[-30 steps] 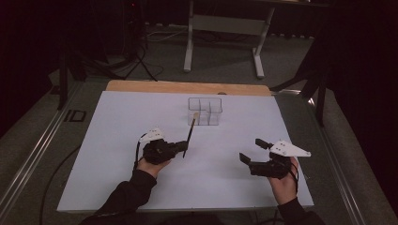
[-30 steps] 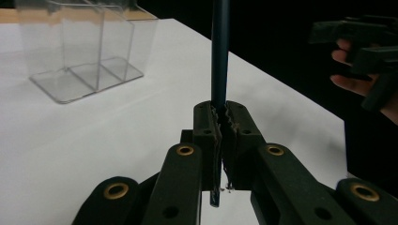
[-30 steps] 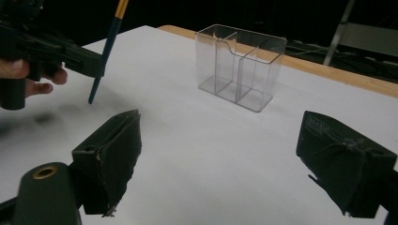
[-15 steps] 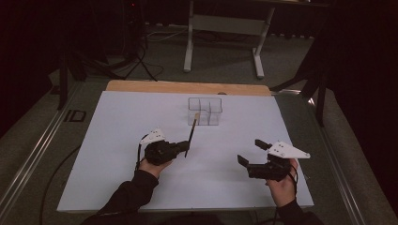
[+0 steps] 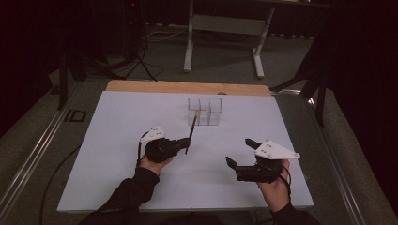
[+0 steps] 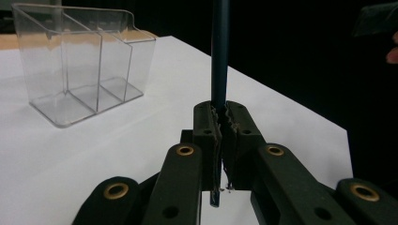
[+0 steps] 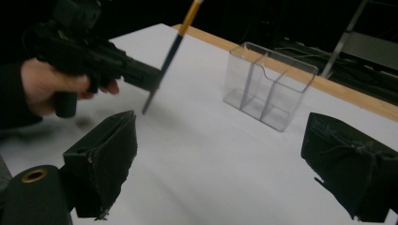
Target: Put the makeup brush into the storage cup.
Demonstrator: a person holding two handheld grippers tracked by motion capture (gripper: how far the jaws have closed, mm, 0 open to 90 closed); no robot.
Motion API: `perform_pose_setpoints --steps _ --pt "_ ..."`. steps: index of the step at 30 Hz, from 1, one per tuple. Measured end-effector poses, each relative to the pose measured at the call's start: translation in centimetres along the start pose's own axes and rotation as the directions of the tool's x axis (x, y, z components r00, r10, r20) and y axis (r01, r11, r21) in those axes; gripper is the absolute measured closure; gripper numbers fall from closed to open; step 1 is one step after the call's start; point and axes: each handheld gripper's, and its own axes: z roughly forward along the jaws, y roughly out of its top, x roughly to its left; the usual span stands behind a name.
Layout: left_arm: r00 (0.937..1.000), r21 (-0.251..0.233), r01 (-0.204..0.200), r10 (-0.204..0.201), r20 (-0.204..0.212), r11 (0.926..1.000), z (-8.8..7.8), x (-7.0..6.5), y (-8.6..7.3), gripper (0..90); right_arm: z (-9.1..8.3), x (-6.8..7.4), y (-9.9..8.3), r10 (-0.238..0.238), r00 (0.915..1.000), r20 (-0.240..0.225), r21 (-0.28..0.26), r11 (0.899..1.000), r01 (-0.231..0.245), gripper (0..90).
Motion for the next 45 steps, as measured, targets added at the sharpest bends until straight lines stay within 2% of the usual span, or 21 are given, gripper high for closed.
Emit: perform_pose_setpoints --steps 2,6,12,13,14,20,26,28,30,36,39,43,44,45 --pt "1.0 -0.004 0.0 0.0 -0.002 1.0 0.0 0.0 -0.1 84.5 0.1 0.3 0.7 0.002 1.0 -0.003 0.002 1.0 -0.002 10.4" --pt "1.0 0.001 0.0 0.0 -0.003 1.0 0.2 -0.1 -0.3 84.5 0.5 0.7 2.1 0.017 0.9993 0.032 0.013 1.0 -0.017 9.8" --pt "1.0 0.004 0.004 -0.004 0.0 1.0 0.4 -0.1 -0.3 84.5 1.4 1.0 4.7 0.098 0.9925 0.074 -0.009 0.995 -0.097 9.7" --pt "1.0 -0.002 0.006 -0.006 0.001 1.0 0.4 -0.1 -0.3 84.6 1.8 1.1 5.5 0.123 0.9905 0.061 -0.016 0.992 -0.123 9.7" --pt "1.0 -0.005 0.007 -0.007 0.003 1.0 0.4 -0.1 -0.3 84.6 1.8 1.1 5.5 0.123 0.9905 0.061 -0.016 0.992 -0.123 9.7" --pt "1.0 -0.019 0.006 -0.006 -0.005 0.9998 0.4 -0.2 -0.3 84.5 3.7 2.0 7.1 0.144 0.9877 0.061 0.011 0.989 -0.145 9.9" --pt "0.9999 -0.021 0.012 -0.012 -0.008 0.9997 0.4 -0.2 -0.3 84.5 6.3 3.0 7.7 0.19 0.9785 0.08 0.062 0.979 -0.195 12.8" --pt "0.9999 -0.026 0.013 -0.013 -0.008 0.9996 0.4 -0.2 -0.3 84.5 7.4 3.3 7.8 0.219 0.9718 0.087 0.073 0.972 -0.225 14.3" --pt "0.9999 -0.027 0.016 -0.016 -0.003 0.9995 0.4 -0.1 -0.4 84.5 7.8 3.5 7.8 0.23 0.9694 0.087 0.077 0.969 -0.236 14.8" --pt "0.9998 -0.027 0.017 -0.017 -0.004 0.9995 0.5 -0.2 -0.4 84.6 9.5 4.3 7.7 0.294 0.9514 0.092 0.069 0.951 -0.3 22.4" --pt "0.9998 -0.031 0.02 -0.02 -0.001 0.9993 0.6 -0.2 -0.4 84.5 10.2 4.5 7.8 0.331 0.9379 0.103 0.059 0.939 -0.338 26.2" --pt "0.9999 -0.03 0.013 -0.013 0.005 0.9995 0.6 -0.2 -0.3 84.5 10.8 4.9 8.0 0.347 0.9265 0.146 0.022 0.935 -0.354 34.9" --pt "1.0 -0.03 0.009 -0.009 0.002 0.9995 0.6 -0.3 -0.3 84.5 11.1 4.9 8.1 0.358 0.9204 0.156 0.009 0.931 -0.364 39.3" --pt "0.9999 -0.031 0.014 -0.014 0.01 0.9994 0.6 -0.3 -0.3 84.5 11.1 4.9 8.1 0.358 0.9204 0.156 0.009 0.931 -0.364 39.3"
